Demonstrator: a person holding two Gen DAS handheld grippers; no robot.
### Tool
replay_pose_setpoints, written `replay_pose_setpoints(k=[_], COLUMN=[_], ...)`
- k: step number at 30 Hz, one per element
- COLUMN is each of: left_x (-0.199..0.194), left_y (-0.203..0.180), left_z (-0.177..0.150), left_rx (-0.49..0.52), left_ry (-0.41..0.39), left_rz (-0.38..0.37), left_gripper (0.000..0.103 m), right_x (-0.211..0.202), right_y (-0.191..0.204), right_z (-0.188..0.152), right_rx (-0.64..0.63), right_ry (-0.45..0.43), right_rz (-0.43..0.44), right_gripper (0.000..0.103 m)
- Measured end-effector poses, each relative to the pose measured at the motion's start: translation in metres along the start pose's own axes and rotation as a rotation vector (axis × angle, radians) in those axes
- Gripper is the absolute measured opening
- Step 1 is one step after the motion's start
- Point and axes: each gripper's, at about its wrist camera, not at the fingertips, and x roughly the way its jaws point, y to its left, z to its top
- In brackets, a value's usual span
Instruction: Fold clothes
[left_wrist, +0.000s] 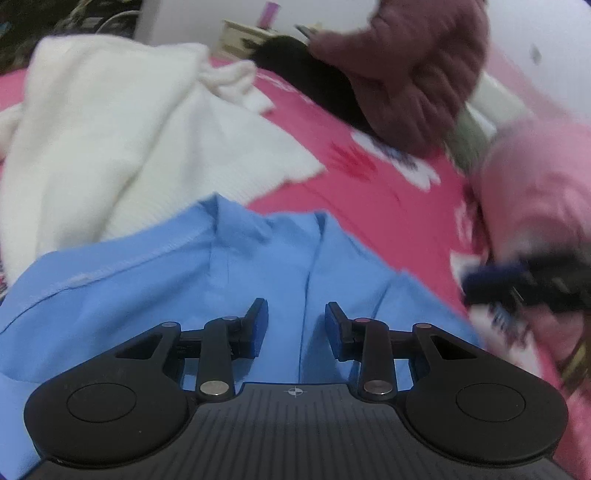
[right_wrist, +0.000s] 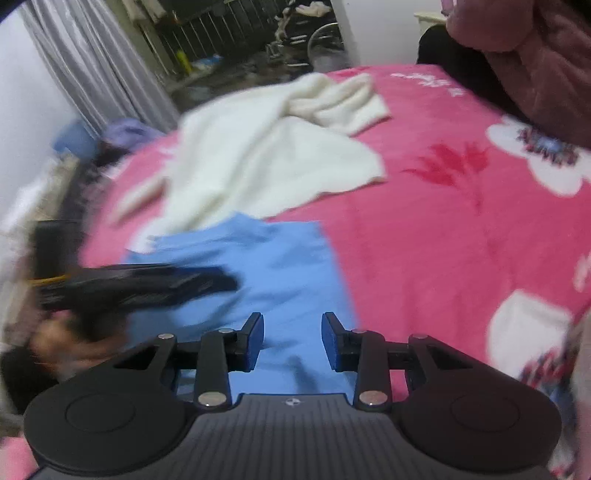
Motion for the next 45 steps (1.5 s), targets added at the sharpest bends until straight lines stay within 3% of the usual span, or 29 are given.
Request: replay_pose_setpoints(k=[7,8,11,13,22,26,29,33,38,40,42,44,45], left_x=[0.002,0.002,0.003,0.004,0.005,0.005,0.003,-0.001,-0.002,-0.002,-0.003,-0.008,-0.011], left_y=[-0.015,-0.016,-0.017,-0.017,-0.016,-0.018,-0.016,-0.012,-0.011,-0.011,-0.010,-0.010,-0.010], left_z=[-0.012,-0.013,-0.014,-0.015,-0.015,-0.014,-0.012,-0.011,-0.011,-0.011,-0.010,-0.010,-0.010], left_rx=[0.131,0.138,0.154,0.161,0.156,0.155,0.142,0.126,0.131,0.128,0.121,0.123,0.127], left_ry=[-0.023,-0.025,-0.029,-0.032,-0.033,-0.028,-0.022,-0.017,-0.018,-0.019,-0.017,-0.019,-0.022], left_rz=[0.062,0.066,0.071,0.071,0.063,0.067,0.067,0.062,0.066,0.067,0.064,0.062,0.062], left_gripper=[0.035,0.035,0.035,0.036,0.036,0.036,0.036,0.036,0.036,0.036,0.036,0.036,0.036], right_x=[0.049,0.051,0.055,0.048,-0.010,-0.026,-0.035,-0.035,-0.039,-0.041,-0.051,-0.065,-0.068], right_y=[0.002,0.003,0.006,0.011,0.028,0.034,0.043,0.066,0.074,0.076,0.073,0.067,0.061], right_z=[0.004,0.003,0.000,-0.002,-0.016,-0.028,-0.038,-0.062,-0.094,-0.107,-0.124,-0.148,-0.151], right_rx=[-0.176,-0.191,-0.233,-0.254,-0.260,-0.286,-0.335,-0.491,-0.523,-0.529,-0.479,-0.405,-0.352], right_ry=[0.048,0.055,0.075,0.056,-0.047,-0.036,-0.012,0.182,0.441,0.544,0.680,0.843,0.834], right_rz=[-0.096,-0.100,-0.110,-0.113,-0.064,-0.053,0.031,0.126,0.195,0.221,0.292,0.392,0.406], right_gripper=[0.037,0.035,0.014,0.009,0.006,0.006,0.006,0.006,0.010,0.023,0.036,0.038,0.038])
